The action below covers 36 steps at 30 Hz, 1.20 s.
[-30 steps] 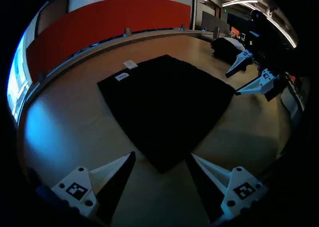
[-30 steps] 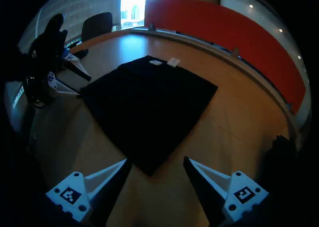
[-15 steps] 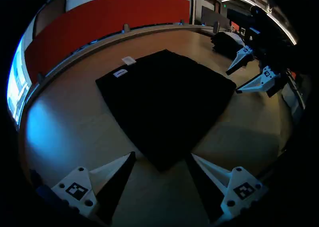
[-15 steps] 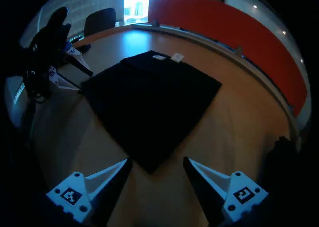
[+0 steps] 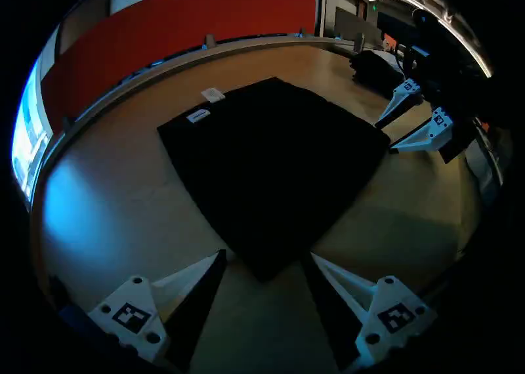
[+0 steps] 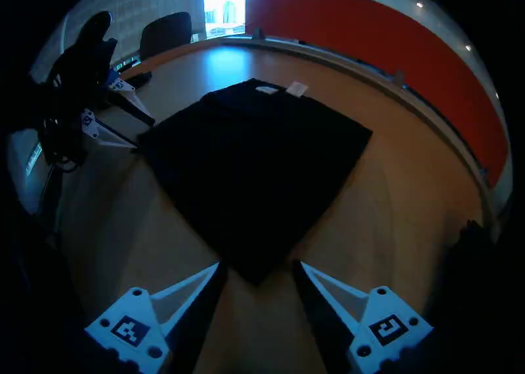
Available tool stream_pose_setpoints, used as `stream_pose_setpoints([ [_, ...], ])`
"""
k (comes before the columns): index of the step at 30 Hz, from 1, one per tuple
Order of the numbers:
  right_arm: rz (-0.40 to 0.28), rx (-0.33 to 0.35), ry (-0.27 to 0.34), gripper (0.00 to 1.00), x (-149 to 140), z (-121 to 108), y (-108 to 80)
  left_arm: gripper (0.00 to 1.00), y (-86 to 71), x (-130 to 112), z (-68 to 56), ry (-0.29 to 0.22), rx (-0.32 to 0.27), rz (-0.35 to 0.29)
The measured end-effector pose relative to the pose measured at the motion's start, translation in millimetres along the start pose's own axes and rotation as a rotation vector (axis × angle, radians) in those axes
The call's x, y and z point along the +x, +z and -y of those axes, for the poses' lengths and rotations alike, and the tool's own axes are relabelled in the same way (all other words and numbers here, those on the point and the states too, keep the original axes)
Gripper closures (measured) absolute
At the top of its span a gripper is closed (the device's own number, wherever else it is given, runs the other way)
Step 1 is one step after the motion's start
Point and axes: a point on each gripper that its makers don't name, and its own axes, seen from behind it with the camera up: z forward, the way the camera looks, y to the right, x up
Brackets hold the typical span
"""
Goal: Fold towel
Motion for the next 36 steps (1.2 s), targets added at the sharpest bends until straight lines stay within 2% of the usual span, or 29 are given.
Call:
stream_pose_setpoints([
  [3, 0.000, 0.002, -0.003, 0.27, 0.4, 0.6, 0.1, 0.22, -0.6, -0.6, -1.2, -0.001, 0.001, 0.001],
  [10, 0.005, 0.007, 0.001, 0.32, 1.2, 1.0, 0.5, 0.23, -0.9, -1.1, -0.9, -0.008, 0.002, 0.003],
  [25, 0.012, 0.007, 0.009, 0.65, 1.5, 0.6, 0.6, 0.36, -1.7, -1.5, -1.2, -0.022, 0.011, 0.016],
  [29, 0.013, 0.010, 0.010, 0.73, 1.5, 2.5, 0.8, 0.47, -2.0, -2.0, -1.8, -0.027, 0.012, 0.020],
  [33, 0.014, 0.012, 0.012, 0.80, 1.8, 4.0, 0.8, 0.50, -2.4, -2.5, -1.8, -0.032, 0.014, 0.025],
  [35, 0.014, 0.011, 0.013, 0.80, 1.9, 4.1, 0.8, 0.67, -2.8, -2.0, 1.2, -0.037, 0.026, 0.029],
  [36, 0.014, 0.011, 0.014, 0.81, 1.9, 4.1, 0.8, 0.71, -3.0, -1.8, 2.4, -0.040, 0.031, 0.030],
])
